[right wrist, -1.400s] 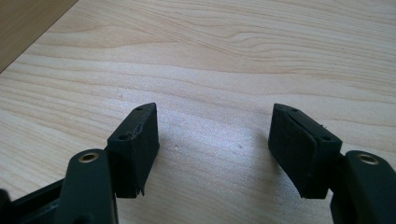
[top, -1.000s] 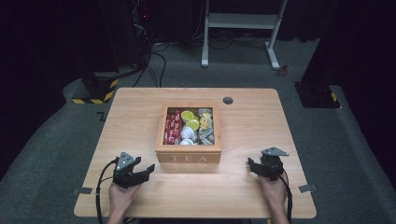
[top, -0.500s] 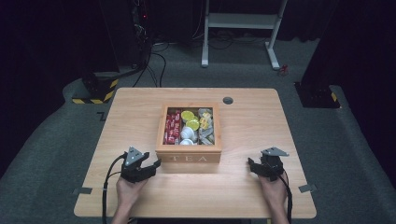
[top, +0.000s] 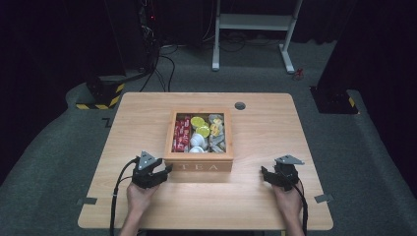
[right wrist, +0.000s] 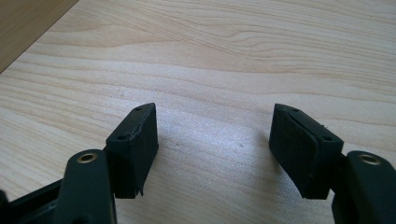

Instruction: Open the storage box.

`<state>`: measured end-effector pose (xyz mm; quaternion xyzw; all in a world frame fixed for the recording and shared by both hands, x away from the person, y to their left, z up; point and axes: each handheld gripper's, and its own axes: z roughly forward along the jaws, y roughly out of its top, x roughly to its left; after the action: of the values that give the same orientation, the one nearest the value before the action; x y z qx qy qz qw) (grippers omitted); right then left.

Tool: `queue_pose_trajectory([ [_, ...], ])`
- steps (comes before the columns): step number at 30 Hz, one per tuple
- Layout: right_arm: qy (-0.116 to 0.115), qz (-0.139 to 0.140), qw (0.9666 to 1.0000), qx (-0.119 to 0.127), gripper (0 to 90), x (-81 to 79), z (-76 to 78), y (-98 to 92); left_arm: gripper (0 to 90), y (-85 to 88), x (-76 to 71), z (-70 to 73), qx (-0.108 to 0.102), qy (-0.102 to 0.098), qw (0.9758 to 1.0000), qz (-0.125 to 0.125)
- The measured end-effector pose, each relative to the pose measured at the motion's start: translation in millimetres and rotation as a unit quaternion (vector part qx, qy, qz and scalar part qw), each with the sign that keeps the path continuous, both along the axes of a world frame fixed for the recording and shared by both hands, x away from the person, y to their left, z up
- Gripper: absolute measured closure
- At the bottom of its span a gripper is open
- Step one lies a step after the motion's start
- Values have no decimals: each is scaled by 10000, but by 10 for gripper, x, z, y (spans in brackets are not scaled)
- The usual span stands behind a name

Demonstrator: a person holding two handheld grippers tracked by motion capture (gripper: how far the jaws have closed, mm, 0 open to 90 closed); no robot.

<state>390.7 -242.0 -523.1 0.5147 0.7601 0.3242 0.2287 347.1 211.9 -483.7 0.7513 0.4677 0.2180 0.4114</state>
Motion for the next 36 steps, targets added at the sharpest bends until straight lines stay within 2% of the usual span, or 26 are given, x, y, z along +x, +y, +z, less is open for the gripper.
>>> queue_pose_trajectory([
  [6,8,-9,10000,7,326,-1,0,2,533,-21,38,14,9,50,10000,1],
  [11,7,-9,10000,6,326,-1,0,2,554,-32,51,64,-19,-26,10000,71],
  [14,8,-9,10000,6,326,-1,0,2,560,-40,63,85,72,-17,10000,50],
  [20,7,-10,10000,6,326,-1,0,2,562,-32,68,88,65,-11,10000,38],
  [31,7,-10,10000,7,326,-1,0,2,577,-21,55,126,-133,-79,9999,52],
  [36,8,-9,10000,10,326,0,0,2,586,-23,54,185,-154,-89,9998,38],
])
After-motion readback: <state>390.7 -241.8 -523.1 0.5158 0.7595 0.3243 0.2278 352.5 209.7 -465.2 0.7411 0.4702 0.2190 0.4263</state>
